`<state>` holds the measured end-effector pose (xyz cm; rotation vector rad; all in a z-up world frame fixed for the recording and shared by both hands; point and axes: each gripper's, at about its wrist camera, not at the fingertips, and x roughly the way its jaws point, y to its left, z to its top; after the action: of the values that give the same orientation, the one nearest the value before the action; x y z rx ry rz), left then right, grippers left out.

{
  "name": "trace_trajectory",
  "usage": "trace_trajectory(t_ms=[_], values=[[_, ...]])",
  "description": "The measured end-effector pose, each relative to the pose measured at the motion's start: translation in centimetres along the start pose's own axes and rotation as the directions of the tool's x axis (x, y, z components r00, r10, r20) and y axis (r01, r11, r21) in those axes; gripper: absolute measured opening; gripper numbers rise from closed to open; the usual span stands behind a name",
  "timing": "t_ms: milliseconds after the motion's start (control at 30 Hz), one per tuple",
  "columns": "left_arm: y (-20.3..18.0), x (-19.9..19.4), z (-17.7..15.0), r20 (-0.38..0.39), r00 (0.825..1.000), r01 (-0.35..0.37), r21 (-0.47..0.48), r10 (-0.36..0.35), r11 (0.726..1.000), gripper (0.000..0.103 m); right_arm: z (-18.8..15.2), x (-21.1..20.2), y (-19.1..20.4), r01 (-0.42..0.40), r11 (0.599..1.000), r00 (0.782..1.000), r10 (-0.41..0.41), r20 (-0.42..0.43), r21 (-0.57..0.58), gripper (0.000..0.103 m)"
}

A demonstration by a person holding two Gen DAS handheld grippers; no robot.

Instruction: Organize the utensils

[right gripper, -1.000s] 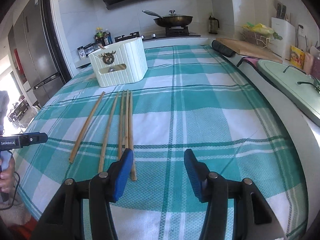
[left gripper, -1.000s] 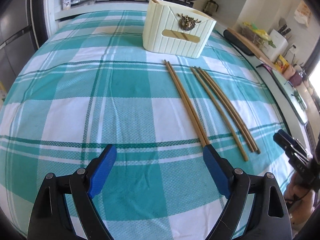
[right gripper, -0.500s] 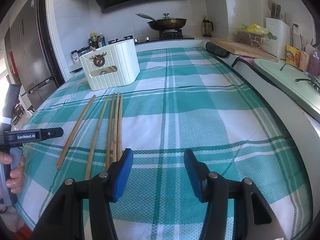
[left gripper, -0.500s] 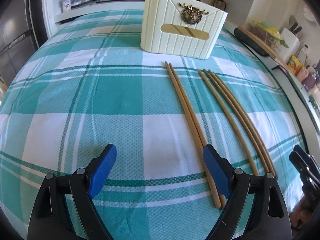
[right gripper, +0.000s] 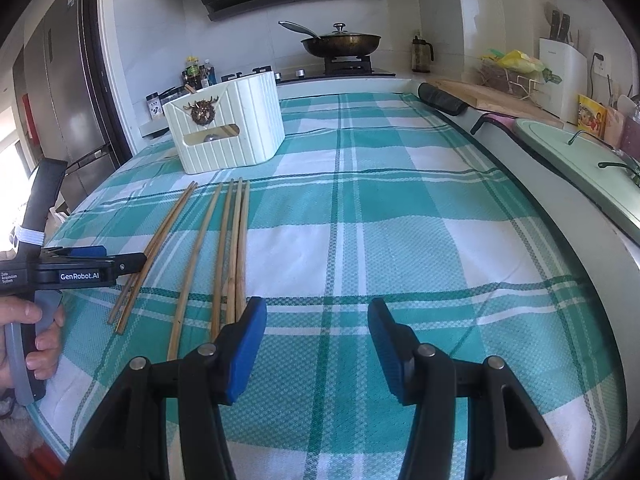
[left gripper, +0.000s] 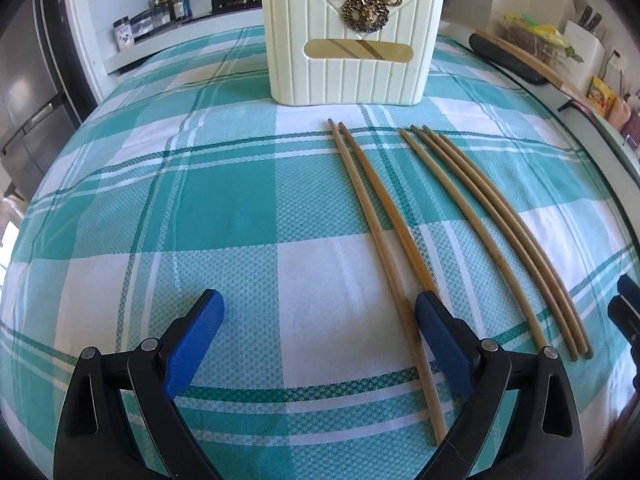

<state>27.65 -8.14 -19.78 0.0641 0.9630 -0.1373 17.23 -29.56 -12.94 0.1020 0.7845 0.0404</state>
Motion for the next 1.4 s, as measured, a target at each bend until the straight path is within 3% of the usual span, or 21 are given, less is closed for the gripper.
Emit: trace_trajectory(t_ms=[100,300,333,367,400,467,567,833,900,1067,1200,1233,1267,1300,1333,1367,1400], values=[[0.3,-0.2,0.1,0.009,1.0,0.001,-0.006,-0.001,1.0,0.087,0.2,0.1,0.3,0.0,1.0,1.0,0.0,-0.01,-0.015,0.054],[0.9,-0.7,0.1,0.029,1.0,0.009,0.0,-0.009,1.0,0.041,2.6,1.3,1.7,-0.056,0.993,0.994,0.046,-0.097,-0.105,0.053],[1.0,-0.8,0.1,0.03,1.0,0.009,0.003,-0.009,1.0,0.032,3.0,1.8,1.9,-0.079,0.991,0.99,0.065,-0.125,-0.111,0.05],[1.1,-0.9,0.1,0.029,1.0,0.011,0.004,-0.011,1.0,0.024,3.3,2.4,2.1,-0.106,0.988,0.984,0.088,-0.152,-0.109,0.038],[1.2,-0.9,0.1,0.028,1.0,0.012,0.004,-0.012,1.0,0.019,3.6,3.0,2.3,-0.135,0.985,0.977,0.115,-0.178,-0.105,0.029],[1.6,-1.1,-0.1,0.023,1.0,0.016,0.0,-0.016,1.0,0.008,4.0,4.1,2.9,-0.177,0.979,0.963,0.151,-0.224,-0.101,0.021],[2.4,-1.4,-0.4,0.019,1.0,-0.002,-0.026,0.002,1.0,0.008,4.1,5.4,3.9,-0.2,0.972,0.947,0.159,-0.279,-0.123,0.01],[5.1,-2.3,-1.7,0.004,0.999,-0.042,-0.093,0.043,0.995,0.007,4.2,6.5,4.9,-0.163,0.971,0.929,0.092,-0.358,-0.173,0.008],[5.5,-2.6,-2.1,-0.001,0.999,-0.044,-0.105,0.044,0.994,0.008,4.1,6.4,5.6,-0.143,0.963,0.937,0.058,-0.343,-0.229,0.004],[6.6,-3.6,-3.6,-0.006,0.999,-0.05,-0.124,0.05,0.991,0.008,4.1,5.9,2.5,0.007,0.996,0.961,-0.03,-0.275,-0.085,0.007],[7.1,-4.1,-4.2,-0.013,0.999,-0.035,-0.115,0.034,0.993,0.008,3.0,4.5,0.9,0.068,0.997,0.963,-0.076,-0.257,-0.04,0.007],[7.1,-4.1,-4.1,-0.014,1.0,-0.022,-0.104,0.02,0.994,0.015,2.8,4.2,0.8,0.069,0.997,0.964,-0.077,-0.253,-0.043,0.008],[7.1,-4.0,-3.9,-0.015,1.0,-0.008,-0.092,0.007,0.996,0.032,2.7,3.9,0.7,0.073,0.996,0.966,-0.082,-0.245,-0.047,0.008],[7.0,-3.9,-3.7,-0.013,1.0,-0.005,-0.08,0.004,0.997,0.044,2.6,3.8,0.6,0.076,0.996,0.967,-0.086,-0.238,-0.053,0.016],[6.9,-3.8,-3.4,-0.008,1.0,-0.016,-0.07,0.015,0.997,0.065,2.6,3.7,0.5,0.075,0.995,0.969,-0.087,-0.232,-0.058,0.026],[6.8,-3.7,-3.1,0.001,1.0,-0.029,-0.059,0.029,0.998,0.073,2.6,3.8,0.4,0.077,0.995,0.97,-0.089,-0.228,-0.06,0.05],[6.7,-3.5,-2.8,0.008,0.999,-0.032,-0.047,0.033,0.998,0.073,2.6,3.7,0.2,0.085,0.995,0.97,-0.097,-0.222,-0.061,0.061]])
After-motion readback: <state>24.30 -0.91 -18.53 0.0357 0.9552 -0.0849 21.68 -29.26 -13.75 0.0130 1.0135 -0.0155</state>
